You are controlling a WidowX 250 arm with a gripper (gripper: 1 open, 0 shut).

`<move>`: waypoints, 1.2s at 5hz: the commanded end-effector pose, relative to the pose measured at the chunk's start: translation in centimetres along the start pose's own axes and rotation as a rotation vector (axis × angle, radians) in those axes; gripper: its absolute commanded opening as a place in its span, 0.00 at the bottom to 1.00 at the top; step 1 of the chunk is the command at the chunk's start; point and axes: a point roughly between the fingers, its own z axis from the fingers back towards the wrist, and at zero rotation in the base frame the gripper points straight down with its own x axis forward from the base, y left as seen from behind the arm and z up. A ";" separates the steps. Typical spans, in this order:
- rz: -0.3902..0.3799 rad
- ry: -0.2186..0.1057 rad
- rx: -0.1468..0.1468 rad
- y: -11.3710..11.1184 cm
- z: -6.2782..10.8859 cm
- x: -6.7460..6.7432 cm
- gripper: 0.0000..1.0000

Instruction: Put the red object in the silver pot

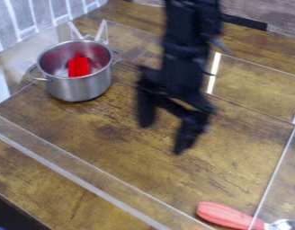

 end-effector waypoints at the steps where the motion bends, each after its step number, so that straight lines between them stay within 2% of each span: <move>1: -0.068 -0.066 0.022 -2.6 1.8 2.4 1.00; 2: -0.159 -0.072 0.030 -2.7 1.8 2.7 1.00; 4: -0.359 -0.079 0.024 -2.1 0.3 3.4 1.00; 6: -0.344 -0.086 0.001 -2.0 -1.2 2.7 1.00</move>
